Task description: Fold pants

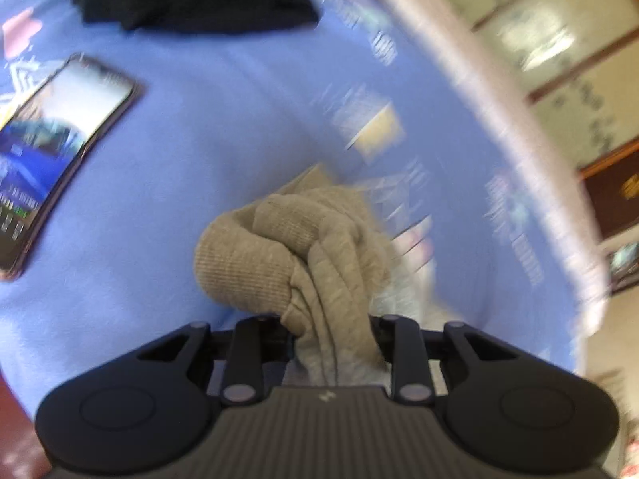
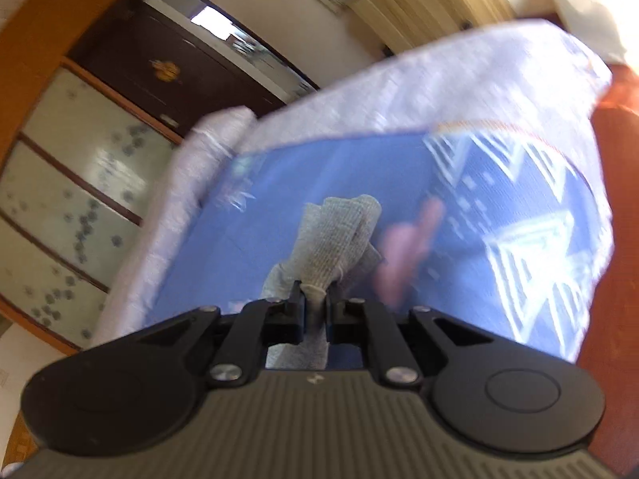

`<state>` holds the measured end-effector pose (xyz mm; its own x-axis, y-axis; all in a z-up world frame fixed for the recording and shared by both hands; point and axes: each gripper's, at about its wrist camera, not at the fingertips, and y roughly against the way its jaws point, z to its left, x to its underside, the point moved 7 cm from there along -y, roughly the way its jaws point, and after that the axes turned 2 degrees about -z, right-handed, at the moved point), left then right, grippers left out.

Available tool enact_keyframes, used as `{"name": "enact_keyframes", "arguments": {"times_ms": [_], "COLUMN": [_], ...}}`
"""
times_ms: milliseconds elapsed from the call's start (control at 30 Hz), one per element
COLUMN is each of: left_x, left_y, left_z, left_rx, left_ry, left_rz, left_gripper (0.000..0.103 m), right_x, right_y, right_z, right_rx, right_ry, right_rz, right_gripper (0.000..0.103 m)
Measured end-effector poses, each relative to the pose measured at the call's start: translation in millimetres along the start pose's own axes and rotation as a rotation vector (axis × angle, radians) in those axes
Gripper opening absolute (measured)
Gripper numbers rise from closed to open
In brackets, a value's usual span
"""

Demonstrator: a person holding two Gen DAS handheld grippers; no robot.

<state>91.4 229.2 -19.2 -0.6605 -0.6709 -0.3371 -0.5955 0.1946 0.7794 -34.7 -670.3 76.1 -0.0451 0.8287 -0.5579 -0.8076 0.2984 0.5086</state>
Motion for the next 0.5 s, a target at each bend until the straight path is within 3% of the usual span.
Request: {"name": "enact_keyframes", "arguments": {"times_ms": [67,133,233,333,400,500], "left_x": [12,18,19,9,7,21], "left_y": [-3,9,42,93,116,123], "left_z": [2,-1,-2,-3,-17,-67], "left_rx": [-0.056,-0.089,-0.127,-0.167,-0.133,0.035], "left_ry": [-0.055,-0.114,-0.152,-0.158,-0.180,-0.294], "left_rz": [0.008,-0.027,-0.091,-0.259,-0.315,-0.277], "left_gripper": [0.038,0.048,0.049,0.046,0.046,0.046], "right_x": [11,14,9,10,24,68], "right_y": [-8,-7,7,33,48,60], "right_z": [-15,-20,0,52,92,155], "right_rx": [0.093,0.106,0.057,-0.060,-0.160,-0.309], "right_ry": [0.031,0.028,0.053,0.165,0.267,0.464], "right_rz": [0.029,0.029,0.008,-0.016,-0.012,0.036], "right_gripper": [0.012,0.012,0.012,0.012,0.012,0.012]}}
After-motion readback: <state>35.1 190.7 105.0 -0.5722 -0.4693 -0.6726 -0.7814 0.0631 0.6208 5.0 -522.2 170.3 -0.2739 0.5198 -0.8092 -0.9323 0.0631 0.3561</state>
